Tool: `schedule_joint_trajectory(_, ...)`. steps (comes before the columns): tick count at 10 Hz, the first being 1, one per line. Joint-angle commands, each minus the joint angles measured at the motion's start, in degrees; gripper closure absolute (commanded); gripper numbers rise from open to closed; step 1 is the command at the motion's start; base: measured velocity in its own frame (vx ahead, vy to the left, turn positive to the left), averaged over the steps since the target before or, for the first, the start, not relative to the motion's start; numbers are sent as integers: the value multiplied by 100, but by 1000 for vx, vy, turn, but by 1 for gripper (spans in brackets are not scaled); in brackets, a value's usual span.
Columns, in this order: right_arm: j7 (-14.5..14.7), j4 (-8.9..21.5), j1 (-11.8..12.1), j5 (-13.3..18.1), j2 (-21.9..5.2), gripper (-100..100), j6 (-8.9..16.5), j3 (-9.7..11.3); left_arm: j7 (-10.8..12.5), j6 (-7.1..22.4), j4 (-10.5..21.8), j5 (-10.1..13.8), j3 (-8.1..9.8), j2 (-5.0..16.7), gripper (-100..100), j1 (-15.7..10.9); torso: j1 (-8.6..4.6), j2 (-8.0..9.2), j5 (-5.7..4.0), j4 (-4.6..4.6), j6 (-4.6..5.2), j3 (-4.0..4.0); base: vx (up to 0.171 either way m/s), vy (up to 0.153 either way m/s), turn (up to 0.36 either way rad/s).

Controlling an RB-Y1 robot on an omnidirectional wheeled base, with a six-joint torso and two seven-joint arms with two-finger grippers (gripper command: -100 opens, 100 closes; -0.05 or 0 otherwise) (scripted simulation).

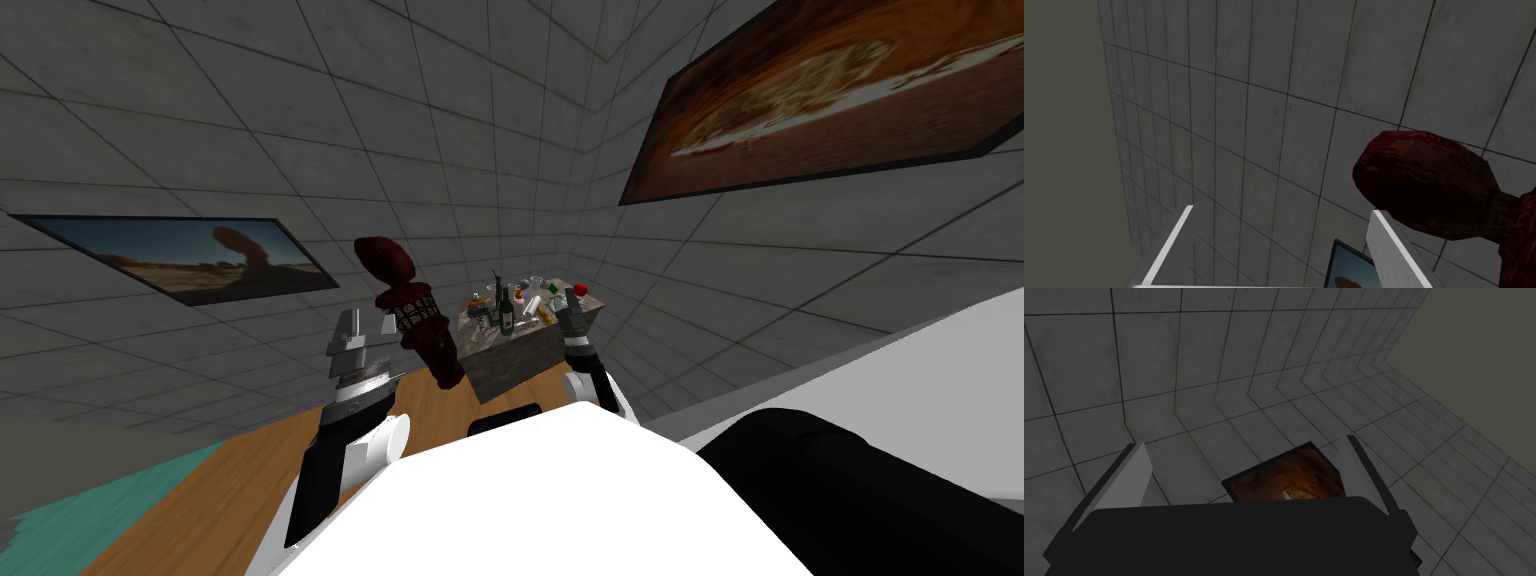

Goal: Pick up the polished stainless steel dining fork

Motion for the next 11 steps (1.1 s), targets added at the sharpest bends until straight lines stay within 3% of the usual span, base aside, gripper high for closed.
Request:
schedule_joint_trajectory(1, 22, 59, -89, 48, -220, -100, -27, 108, 0, 0, 0, 0, 0, 0, 0, 0, 0, 0, 0, 0, 0, 0, -60, -5, 52)
schedule_joint_trajectory(7, 174, 507, -598, 355, -1188, -100, -215, 656, 0, 0, 0, 0, -1, 0, 0, -2, 2, 58, 1, 13, -1, 33, -138, 1, 75)
schedule_joint_trajectory(11, 252, 760, -818, 516, -1775, -100, -316, 891, 0, 0, 0, 0, -1, 0, 0, -2, 8, 49, 1, 11, -1, 28, -120, 11, 73)
